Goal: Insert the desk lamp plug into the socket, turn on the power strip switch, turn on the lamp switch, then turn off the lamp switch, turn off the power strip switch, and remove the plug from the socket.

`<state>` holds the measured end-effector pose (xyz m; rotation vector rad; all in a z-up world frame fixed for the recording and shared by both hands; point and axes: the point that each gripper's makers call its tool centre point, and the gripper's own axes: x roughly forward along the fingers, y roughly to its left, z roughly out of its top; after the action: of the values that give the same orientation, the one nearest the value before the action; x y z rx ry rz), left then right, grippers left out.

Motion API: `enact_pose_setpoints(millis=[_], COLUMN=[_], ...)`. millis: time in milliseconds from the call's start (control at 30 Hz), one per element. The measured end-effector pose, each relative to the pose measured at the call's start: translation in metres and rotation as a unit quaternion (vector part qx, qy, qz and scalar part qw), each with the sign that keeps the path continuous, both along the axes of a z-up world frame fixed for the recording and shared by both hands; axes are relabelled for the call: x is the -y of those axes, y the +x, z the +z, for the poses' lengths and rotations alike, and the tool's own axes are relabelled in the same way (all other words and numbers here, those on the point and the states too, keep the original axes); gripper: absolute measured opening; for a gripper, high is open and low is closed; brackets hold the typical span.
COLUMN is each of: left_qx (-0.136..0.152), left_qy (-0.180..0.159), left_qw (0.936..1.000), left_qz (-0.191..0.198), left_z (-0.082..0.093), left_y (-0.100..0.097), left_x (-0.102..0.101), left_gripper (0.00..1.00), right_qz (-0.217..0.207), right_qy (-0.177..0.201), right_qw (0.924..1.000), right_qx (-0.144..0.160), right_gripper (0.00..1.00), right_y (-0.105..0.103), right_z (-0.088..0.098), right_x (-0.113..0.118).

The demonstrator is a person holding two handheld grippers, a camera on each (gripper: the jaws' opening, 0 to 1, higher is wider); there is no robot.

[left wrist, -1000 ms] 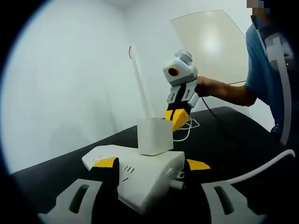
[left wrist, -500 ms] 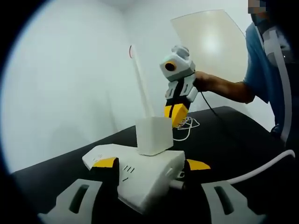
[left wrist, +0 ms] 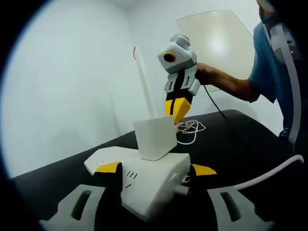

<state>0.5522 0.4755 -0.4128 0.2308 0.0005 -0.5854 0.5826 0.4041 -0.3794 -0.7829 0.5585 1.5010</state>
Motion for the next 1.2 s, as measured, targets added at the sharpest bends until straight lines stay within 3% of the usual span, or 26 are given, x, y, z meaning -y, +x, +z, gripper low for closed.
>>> enact_pose_setpoints(millis=[200,333,767,1200], left_qx=[0.003,0.003,0.005,0.0], left_qy=[0.001,0.001,0.001,0.0], left_qw=[1.0,1.0,1.0,1.0], left_qz=[-0.001,-0.001,-0.002,-0.002], left_z=[0.0,0.001,0.002,0.002], left_y=[0.0,-0.001,-0.001,-0.002], left_x=[0.001,0.002,0.002,0.002], left_gripper=[0.53,0.53,0.53,0.53], right_qz=[-0.007,-0.013,-0.023,-0.001], right_qy=[0.027,0.029,0.057,0.012], right_qw=[0.9995,0.9994,0.9979,0.9999], right_qx=[-0.012,-0.013,-0.023,0.004], right_gripper=[0.03,0.03,0.02,0.03], right_y=[-0.001,0.002,0.001,-0.004], right_z=[-0.006,-0.016,-0.023,-0.002], right_x=[0.005,0.009,0.012,0.003])
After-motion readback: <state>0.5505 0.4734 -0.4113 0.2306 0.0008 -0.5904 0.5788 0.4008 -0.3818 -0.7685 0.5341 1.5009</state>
